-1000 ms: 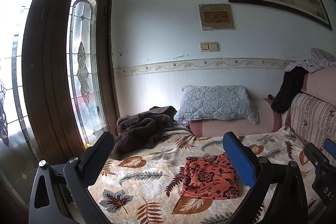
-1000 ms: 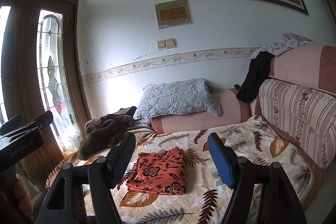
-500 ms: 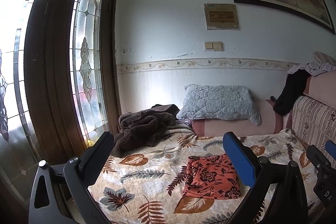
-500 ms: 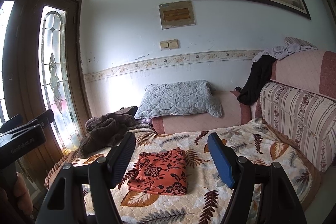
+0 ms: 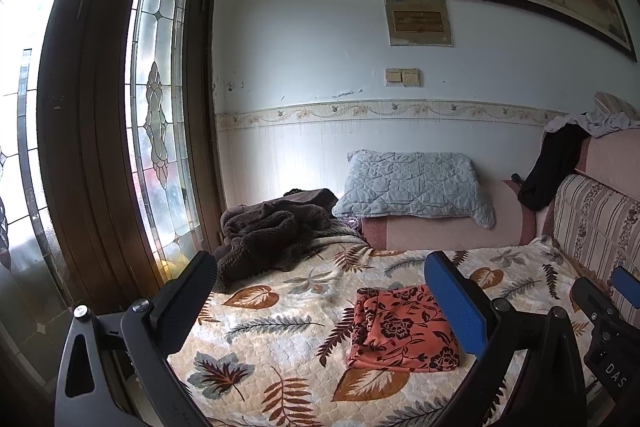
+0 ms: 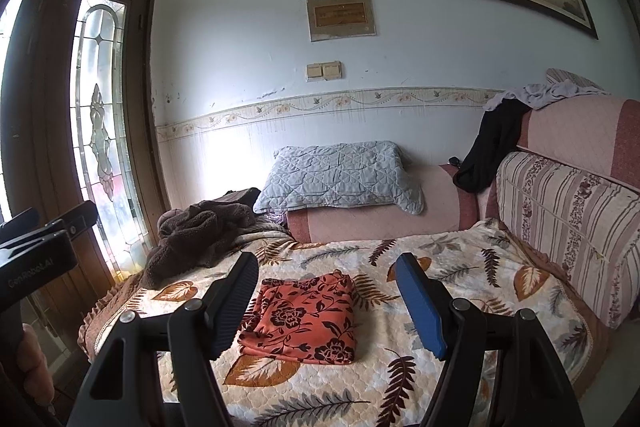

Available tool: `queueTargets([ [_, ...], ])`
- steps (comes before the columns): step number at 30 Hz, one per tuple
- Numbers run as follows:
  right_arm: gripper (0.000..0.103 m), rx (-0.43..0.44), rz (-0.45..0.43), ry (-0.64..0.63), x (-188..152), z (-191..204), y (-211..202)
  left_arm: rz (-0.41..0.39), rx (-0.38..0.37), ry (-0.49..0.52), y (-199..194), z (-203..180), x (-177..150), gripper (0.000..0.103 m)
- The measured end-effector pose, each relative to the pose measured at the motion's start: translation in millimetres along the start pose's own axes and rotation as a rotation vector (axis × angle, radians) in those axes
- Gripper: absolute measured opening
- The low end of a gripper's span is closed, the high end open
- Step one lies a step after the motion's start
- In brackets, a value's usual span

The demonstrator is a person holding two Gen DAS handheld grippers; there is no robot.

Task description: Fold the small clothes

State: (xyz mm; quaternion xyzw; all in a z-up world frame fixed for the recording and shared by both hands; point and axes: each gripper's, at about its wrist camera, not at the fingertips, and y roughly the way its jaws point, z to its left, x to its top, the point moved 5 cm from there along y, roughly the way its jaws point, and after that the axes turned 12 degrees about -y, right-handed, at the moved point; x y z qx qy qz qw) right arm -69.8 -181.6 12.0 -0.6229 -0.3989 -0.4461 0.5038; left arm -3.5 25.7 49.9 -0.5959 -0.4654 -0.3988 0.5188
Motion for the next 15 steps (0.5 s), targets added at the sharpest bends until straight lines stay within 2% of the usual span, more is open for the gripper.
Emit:
queueTargets([
  [15, 0.074, 0.005, 0.053, -0.026, -11, 13, 27, 0.065, 0.009, -0.003, 30, 10, -15, 0.103],
])
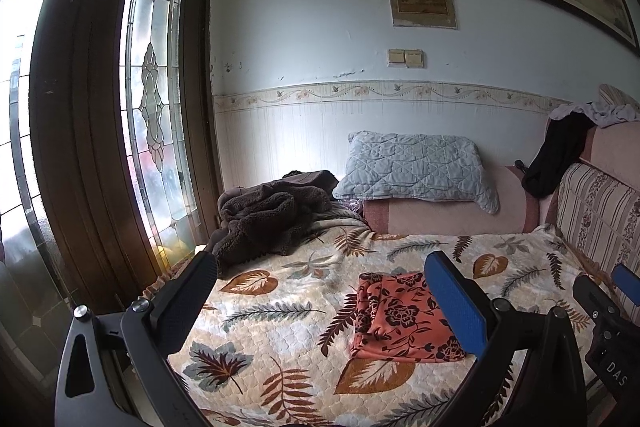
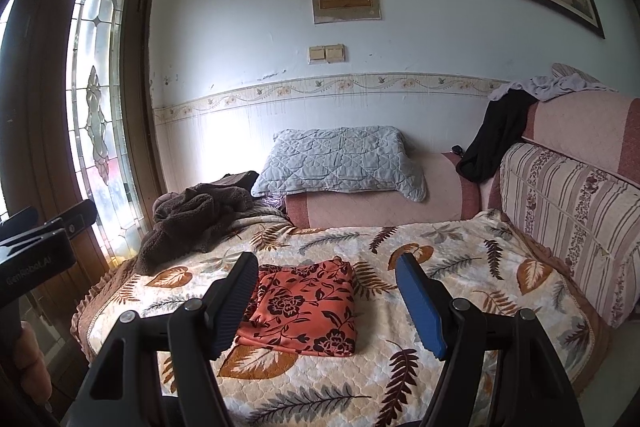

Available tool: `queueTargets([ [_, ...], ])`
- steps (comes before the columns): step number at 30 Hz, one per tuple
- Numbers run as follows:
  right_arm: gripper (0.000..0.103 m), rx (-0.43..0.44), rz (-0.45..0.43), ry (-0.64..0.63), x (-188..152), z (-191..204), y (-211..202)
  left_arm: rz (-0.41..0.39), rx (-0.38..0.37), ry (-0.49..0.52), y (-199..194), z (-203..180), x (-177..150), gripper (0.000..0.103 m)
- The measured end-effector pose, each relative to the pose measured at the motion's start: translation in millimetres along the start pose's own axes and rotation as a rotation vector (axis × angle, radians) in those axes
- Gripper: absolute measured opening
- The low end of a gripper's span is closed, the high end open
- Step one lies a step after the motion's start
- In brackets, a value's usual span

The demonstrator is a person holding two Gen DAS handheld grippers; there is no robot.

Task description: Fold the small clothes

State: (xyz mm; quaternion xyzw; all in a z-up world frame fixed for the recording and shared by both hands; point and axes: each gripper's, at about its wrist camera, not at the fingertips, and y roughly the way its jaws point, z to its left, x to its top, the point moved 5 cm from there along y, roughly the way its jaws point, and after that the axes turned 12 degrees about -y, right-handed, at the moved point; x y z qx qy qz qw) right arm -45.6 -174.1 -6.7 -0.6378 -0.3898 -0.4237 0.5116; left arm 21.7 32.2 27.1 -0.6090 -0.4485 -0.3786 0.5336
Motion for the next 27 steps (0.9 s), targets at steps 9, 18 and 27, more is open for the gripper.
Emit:
queueTargets([
  [9, 0.074, 0.001, 0.011, -0.019, 0, 8, 9, 0.023, 0.007, -0.006, 12, 6, -5, 0.103],
  [18, 0.074, 0.006, 0.008, -0.031, 3, 13, 13, 0.027, 0.013, -0.017, 16, 11, -3, 0.103],
  [27, 0.074, 0.002, 0.003, -0.031, 4, 14, 13, 0.026, 0.015, -0.018, 16, 13, -4, 0.103],
])
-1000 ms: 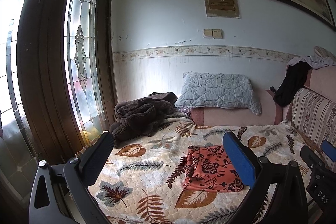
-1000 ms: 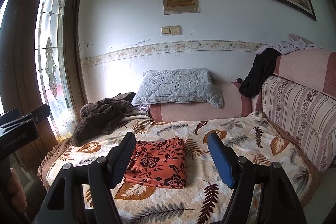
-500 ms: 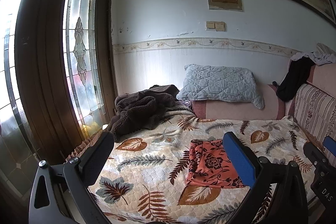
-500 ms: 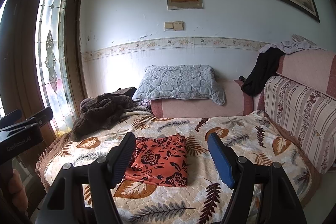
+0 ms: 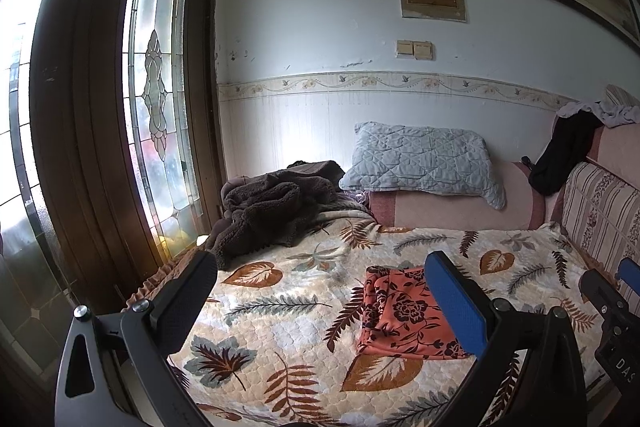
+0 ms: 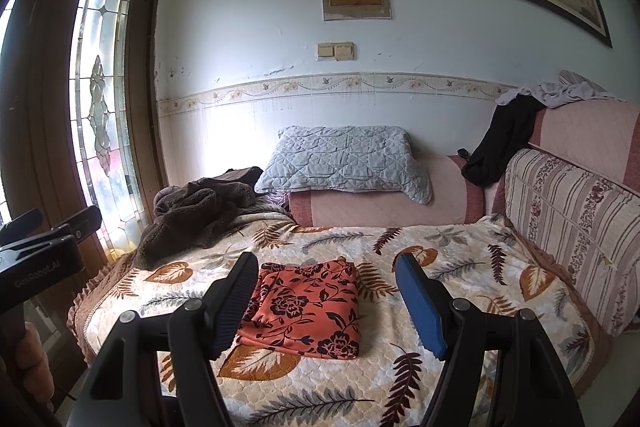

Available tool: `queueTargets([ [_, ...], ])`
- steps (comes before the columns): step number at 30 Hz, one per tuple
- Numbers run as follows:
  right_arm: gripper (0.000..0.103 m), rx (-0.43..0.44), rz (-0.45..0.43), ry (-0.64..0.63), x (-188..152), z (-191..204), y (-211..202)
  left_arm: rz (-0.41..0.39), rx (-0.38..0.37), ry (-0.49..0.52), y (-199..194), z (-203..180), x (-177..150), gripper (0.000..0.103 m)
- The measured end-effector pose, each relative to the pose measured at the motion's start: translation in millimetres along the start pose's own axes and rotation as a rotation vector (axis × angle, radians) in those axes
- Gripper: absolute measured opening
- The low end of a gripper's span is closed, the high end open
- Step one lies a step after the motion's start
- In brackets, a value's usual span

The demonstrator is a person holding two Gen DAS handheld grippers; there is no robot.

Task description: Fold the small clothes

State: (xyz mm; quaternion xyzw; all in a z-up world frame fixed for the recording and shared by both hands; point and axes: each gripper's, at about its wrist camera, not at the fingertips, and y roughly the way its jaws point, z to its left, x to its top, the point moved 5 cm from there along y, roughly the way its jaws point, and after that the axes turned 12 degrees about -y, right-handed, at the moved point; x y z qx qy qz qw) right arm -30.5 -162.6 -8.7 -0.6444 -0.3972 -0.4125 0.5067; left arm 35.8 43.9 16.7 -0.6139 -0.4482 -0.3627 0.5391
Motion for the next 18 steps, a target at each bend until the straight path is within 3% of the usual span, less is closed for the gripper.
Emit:
queueTargets([
  [18, 0.074, -0.009, 0.011, 0.012, -6.7, -3.5, 1.5, 0.016, 0.001, 0.016, 3.9, -2.4, -6.1, 0.103],
])
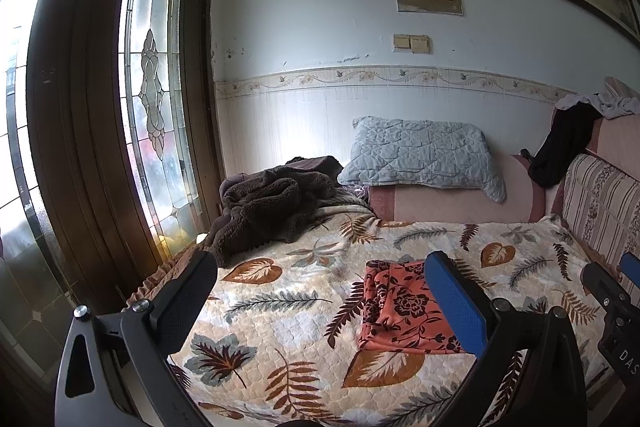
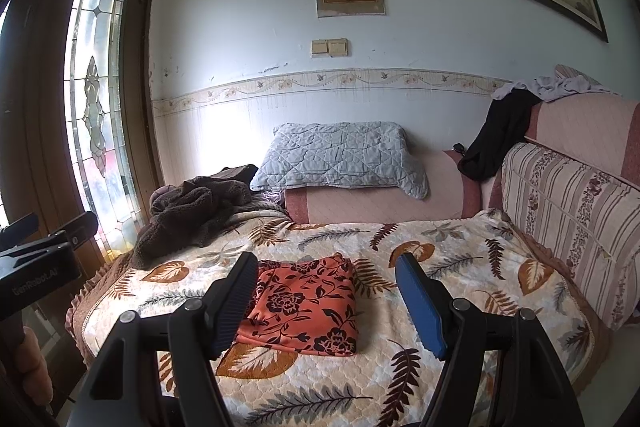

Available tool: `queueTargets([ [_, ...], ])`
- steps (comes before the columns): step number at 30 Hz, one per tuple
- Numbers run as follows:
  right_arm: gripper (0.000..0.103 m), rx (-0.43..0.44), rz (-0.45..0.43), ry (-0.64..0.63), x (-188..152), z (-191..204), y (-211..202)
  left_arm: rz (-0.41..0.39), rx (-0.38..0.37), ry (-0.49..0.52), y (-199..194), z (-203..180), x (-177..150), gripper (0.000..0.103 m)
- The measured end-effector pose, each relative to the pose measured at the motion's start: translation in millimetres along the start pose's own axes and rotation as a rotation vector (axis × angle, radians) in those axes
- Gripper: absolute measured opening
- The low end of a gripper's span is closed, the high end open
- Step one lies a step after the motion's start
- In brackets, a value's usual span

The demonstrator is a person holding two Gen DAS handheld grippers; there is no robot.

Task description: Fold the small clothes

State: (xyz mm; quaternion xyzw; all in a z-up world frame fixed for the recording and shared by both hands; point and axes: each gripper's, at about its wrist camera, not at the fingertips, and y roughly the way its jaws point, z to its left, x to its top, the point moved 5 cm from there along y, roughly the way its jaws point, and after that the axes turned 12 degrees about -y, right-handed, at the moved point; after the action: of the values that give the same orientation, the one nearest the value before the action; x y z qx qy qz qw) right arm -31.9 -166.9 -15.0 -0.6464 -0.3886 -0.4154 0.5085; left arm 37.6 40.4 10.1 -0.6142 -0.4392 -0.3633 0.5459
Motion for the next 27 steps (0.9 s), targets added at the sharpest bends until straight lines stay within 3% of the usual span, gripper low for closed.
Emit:
queueTargets([
  [15, 0.074, -0.001, 0.043, 0.001, -10, -3, 18, 0.028, 0.0, 0.02, 12, -4, -7, 0.103],
  [27, 0.074, -0.005, 0.023, 0.016, -10, -7, 16, 0.014, 0.002, 0.032, 10, -9, -6, 0.103],
])
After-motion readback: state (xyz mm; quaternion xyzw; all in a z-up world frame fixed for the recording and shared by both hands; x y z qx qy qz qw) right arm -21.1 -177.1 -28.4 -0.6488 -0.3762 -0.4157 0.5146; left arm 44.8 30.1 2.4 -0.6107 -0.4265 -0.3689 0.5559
